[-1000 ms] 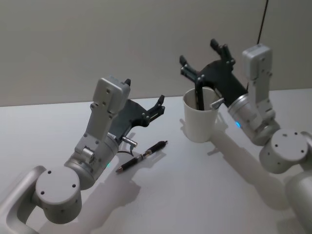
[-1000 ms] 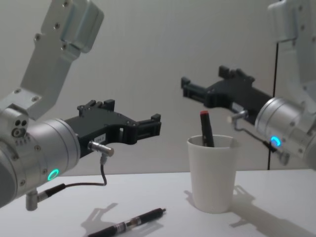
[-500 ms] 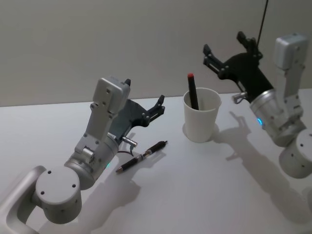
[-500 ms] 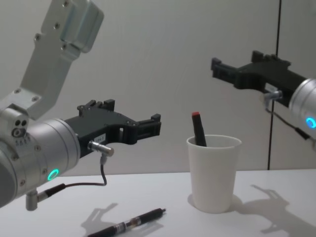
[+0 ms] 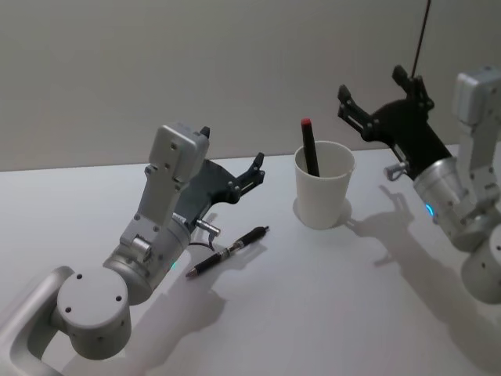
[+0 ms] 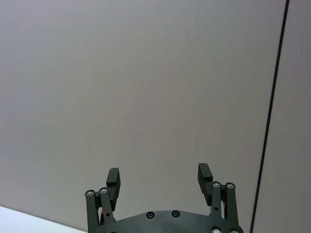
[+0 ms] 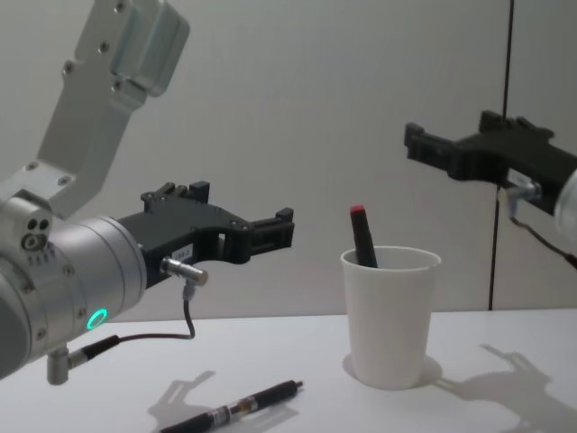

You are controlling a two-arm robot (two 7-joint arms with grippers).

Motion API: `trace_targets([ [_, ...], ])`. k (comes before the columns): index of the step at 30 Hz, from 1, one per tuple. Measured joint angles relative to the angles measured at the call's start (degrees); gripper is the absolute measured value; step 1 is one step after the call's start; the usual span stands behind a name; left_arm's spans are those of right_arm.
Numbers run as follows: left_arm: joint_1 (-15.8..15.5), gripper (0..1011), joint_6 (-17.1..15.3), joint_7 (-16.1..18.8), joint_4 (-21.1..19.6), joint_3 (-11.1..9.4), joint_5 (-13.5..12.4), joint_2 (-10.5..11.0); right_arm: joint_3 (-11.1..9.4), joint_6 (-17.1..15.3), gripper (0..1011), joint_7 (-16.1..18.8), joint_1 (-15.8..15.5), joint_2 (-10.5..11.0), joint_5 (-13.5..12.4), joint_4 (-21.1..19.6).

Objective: Place the pen into the pen holder.

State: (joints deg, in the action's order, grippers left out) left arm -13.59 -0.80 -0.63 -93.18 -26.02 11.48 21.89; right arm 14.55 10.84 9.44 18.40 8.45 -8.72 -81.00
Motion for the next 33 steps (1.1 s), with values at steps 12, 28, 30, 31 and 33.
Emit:
trace_targets([
  [12,0.00,1001,0.00,0.01,0.00,0.00,0.00,0.00,-0.59,-4.46,1001,-2.00,-6.72,3.80,-2.72,-7.04],
  [28,0.00,1001,0.00,0.01,0.00,0.00,0.00,0.00,-1.33,-10.33,1001,-4.56,-15.49,8.77,-6.26,-16.28],
  [30,0.00,1001,0.00,0.01,0.00,0.00,0.00,0.00,-1.44,-11.08,1001,-4.92,-16.66,9.43,-6.73,-17.55],
  [31,0.00,1001,0.00,0.01,0.00,-0.01,0.00,0.00,-1.44,-11.08,1001,-4.92,-16.66,9.43,-6.73,-17.55],
  [33,0.00,1001,0.00,0.01,0.00,0.00,0.00,0.00,-1.51,-11.71,1001,-5.18,-17.58,9.94,-7.10,-18.50],
])
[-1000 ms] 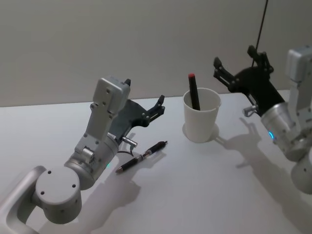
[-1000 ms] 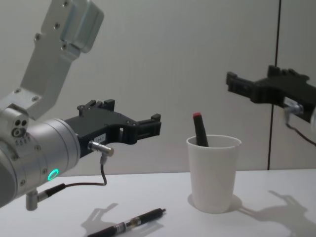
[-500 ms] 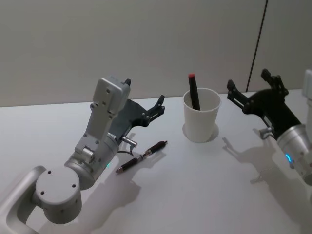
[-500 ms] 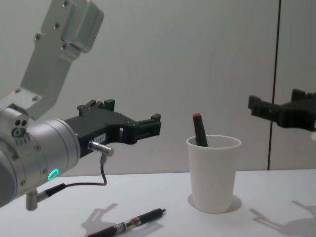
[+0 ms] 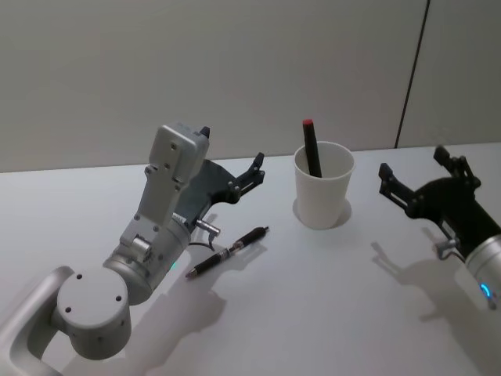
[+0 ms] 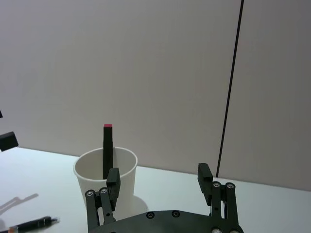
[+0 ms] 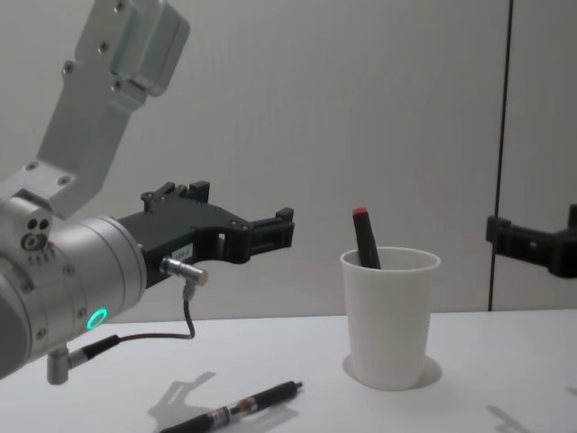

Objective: Place the pen into the pen holder.

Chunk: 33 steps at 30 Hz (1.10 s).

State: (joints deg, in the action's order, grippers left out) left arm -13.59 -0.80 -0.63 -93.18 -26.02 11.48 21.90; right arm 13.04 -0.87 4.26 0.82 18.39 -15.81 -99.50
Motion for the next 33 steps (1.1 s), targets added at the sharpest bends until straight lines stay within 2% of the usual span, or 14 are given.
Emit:
trace_targets([
  [7,0.00,1001,0.00,0.00,0.00,0.00,0.00,0.00,-0.13,-1.07,1001,-0.47,-1.58,0.92,-0.66,-1.63],
  [22,0.02,1001,0.03,-0.06,0.00,0.01,0.03,0.00,-0.11,-1.12,1002,-0.48,-1.66,0.95,-0.69,-1.73],
  [33,0.62,1001,0.24,-2.99,-0.46,0.60,1.65,1.04,-0.09,-1.09,1002,-0.46,-1.66,0.95,-0.69,-1.73],
])
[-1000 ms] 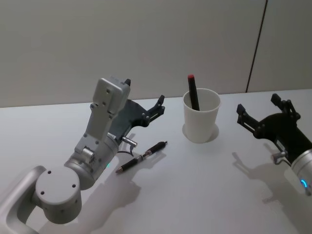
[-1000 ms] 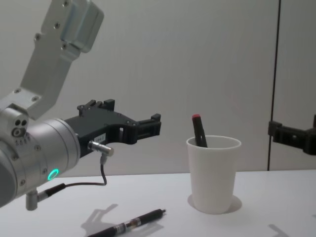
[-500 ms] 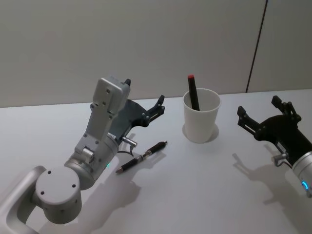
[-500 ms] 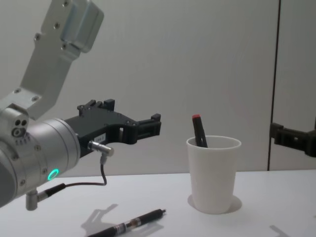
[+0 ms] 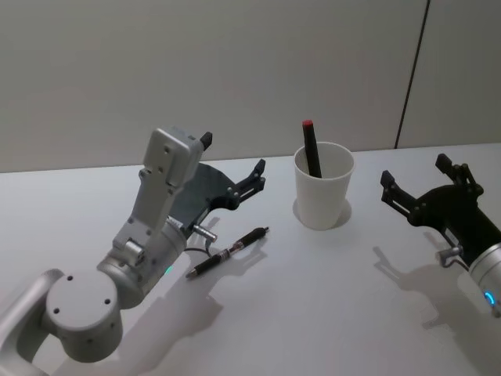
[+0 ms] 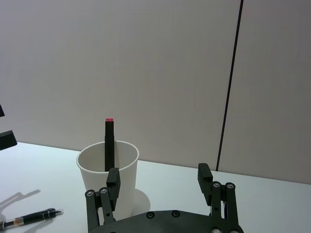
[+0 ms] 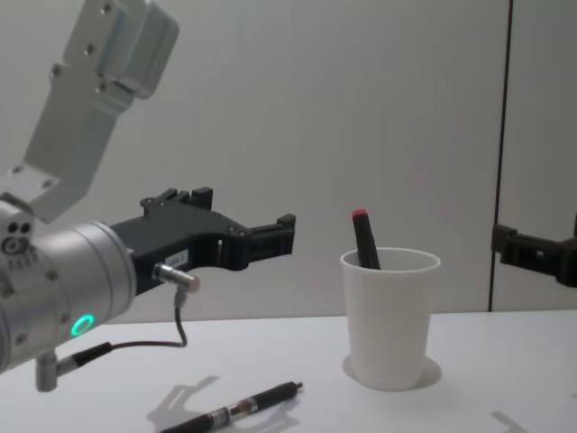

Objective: Place the pen into the pen holder.

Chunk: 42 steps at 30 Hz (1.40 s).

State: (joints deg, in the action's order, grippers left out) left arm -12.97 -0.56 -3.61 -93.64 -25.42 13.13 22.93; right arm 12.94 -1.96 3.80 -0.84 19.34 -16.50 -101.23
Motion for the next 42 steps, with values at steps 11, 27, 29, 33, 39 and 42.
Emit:
trace_targets([
  [11,1.53,1001,-1.43,-4.90,-1.30,1.76,3.74,3.23,0.00,0.01,1001,0.03,0.00,0.00,0.04,0.01],
  [27,2.12,1001,-5.17,-13.92,-1.37,4.11,8.01,7.18,0.00,0.01,1001,0.03,0.00,0.00,0.04,0.01],
  [29,2.00,1001,-5.80,-15.35,-1.15,4.34,8.30,7.59,0.00,0.00,1002,0.03,0.00,0.00,0.04,0.01],
  [33,1.78,1001,-6.62,-17.72,-0.76,4.64,8.59,8.16,-0.01,0.00,1001,0.03,0.00,0.00,0.04,0.01],
  [39,1.36,1001,-8.19,-20.79,-0.15,4.93,8.63,8.82,-0.01,0.00,1001,0.03,0.00,0.00,0.04,0.01],
  [42,1.06,1001,-8.96,-22.29,0.19,5.00,8.42,9.04,-0.01,0.00,1002,0.03,0.00,0.00,0.04,0.01],
])
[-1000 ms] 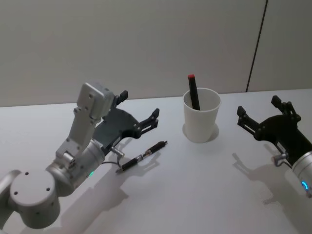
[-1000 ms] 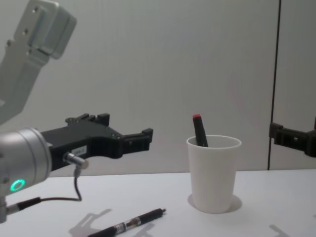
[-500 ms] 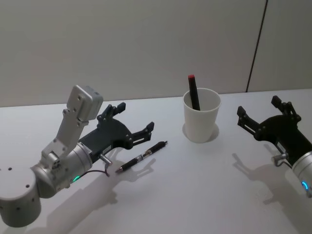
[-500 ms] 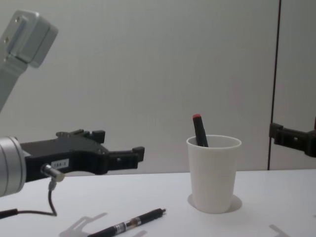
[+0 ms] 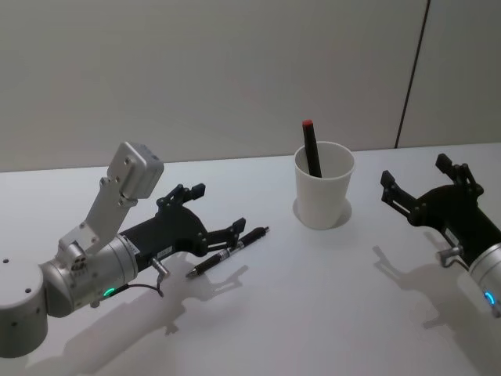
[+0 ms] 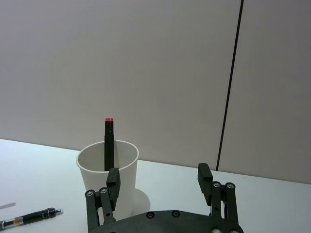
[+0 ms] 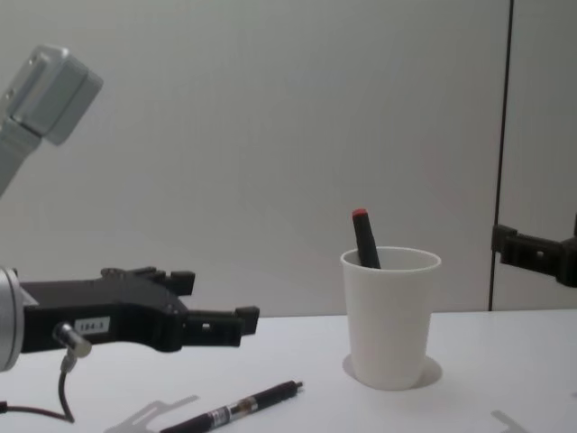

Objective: Place the pen into the pen holder.

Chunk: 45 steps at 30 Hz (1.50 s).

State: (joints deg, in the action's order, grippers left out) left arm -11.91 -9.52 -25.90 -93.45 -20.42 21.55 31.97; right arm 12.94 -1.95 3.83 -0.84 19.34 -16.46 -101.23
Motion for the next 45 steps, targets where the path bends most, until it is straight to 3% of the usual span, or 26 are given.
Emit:
trace_targets([
  [11,-1.57,1001,-3.91,-4.55,1.79,-0.25,-2.56,0.00,0.00,0.00,1002,0.00,0.00,0.00,0.00,0.00],
  [24,-3.51,1001,-8.46,-7.16,4.42,-1.09,-5.10,-1.12,0.00,0.00,1001,0.00,0.00,0.00,0.00,0.00],
  [45,-5.96,1001,-12.61,-7.54,9.05,-2.32,-6.76,-3.35,0.00,0.00,1001,0.00,0.00,0.00,0.00,0.00],
])
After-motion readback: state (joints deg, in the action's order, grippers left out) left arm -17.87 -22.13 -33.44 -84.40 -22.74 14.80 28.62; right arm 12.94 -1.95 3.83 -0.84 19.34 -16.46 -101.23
